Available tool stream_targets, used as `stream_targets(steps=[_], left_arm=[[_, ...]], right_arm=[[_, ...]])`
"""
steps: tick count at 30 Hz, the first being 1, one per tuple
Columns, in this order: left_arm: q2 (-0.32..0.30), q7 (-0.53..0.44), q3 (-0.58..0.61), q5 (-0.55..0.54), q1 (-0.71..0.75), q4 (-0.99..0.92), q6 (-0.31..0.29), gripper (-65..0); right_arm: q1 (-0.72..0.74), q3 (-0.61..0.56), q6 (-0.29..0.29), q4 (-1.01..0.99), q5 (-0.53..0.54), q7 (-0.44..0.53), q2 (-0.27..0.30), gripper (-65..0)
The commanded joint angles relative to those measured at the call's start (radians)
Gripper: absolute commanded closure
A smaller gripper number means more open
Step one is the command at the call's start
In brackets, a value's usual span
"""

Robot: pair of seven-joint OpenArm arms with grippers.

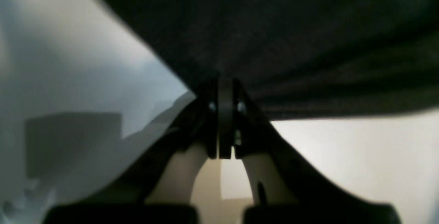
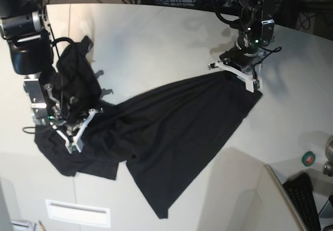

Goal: Layout the t-shirt on the table in an organized manner, then fold the t-shirt properly
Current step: 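Grasp a shirt edge with the left gripper and pull it away from the right gripper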

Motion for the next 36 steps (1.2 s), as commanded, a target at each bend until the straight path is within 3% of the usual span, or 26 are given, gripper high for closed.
stream_targets(steps=[1, 6, 8, 11, 13, 16, 20, 25, 28, 32, 36], left_arm=[[-0.009, -0.025, -0.008, 0.002, -0.003, 0.046, 0.006, 0.0], [-0.017, -0.023, -0.009, 0.002, 0.031, 0.212, 0.006, 0.0], [-0.018, -0.023, -0.011, 0.002, 0.025, 0.244, 0.006, 0.0], [-0.043, -0.023, -0.002, 0.004, -0.043, 0.212, 0.006, 0.0], [-0.046, -0.026, -0.003, 0.007, -0.094, 0.124, 0.006, 0.0], [-0.046, -0.031, -0.011, 0.096, -0.129, 0.011, 0.006, 0.0], [-0.038, -0.032, -0.011, 0.23, -0.129, -0.049, 0.006, 0.0], [-0.046, -0.032, -0.02, 0.237, -0.103, -0.052, 0.006, 0.0], [-0.038, -0.032, -0.095, 0.237, -0.08, -0.046, 0.006, 0.0], [-0.008, -0.028, -0.115, 0.236, -0.035, 0.057, 0.006, 0.0], [0.026, -0.025, -0.124, 0.236, 0.006, 0.19, 0.006, 0.0]], right_arm=[[0.007, 0.002, -0.018, 0.018, -0.014, -0.02, 0.02, 0.0], [-0.119, 0.01, -0.02, 0.333, -0.014, -0.036, 0.083, 0.0], [-0.188, 0.013, -0.027, 0.486, -0.014, -0.094, 0.104, 0.0], [-0.294, 0.076, -0.113, 0.655, -0.014, -0.183, 0.121, 0.0], [-0.343, 0.123, -0.139, 0.687, -0.014, -0.188, 0.123, 0.0], [-0.34, 0.178, -0.139, 0.575, -0.014, -0.172, 0.147, 0.0], [-0.279, 0.18, -0.139, 0.343, -0.014, -0.014, 0.193, 0.0], [-0.113, 0.177, -0.138, 0.024, -0.014, 0.089, 0.221, 0.0], [-0.025, 0.116, -0.136, -0.112, -0.014, 0.196, 0.236, 0.0], [0.076, -0.012, -0.138, -0.198, -0.014, 0.264, 0.245, 0.0], [0.088, -0.029, -0.138, -0.155, -0.012, 0.257, 0.254, 0.0]])
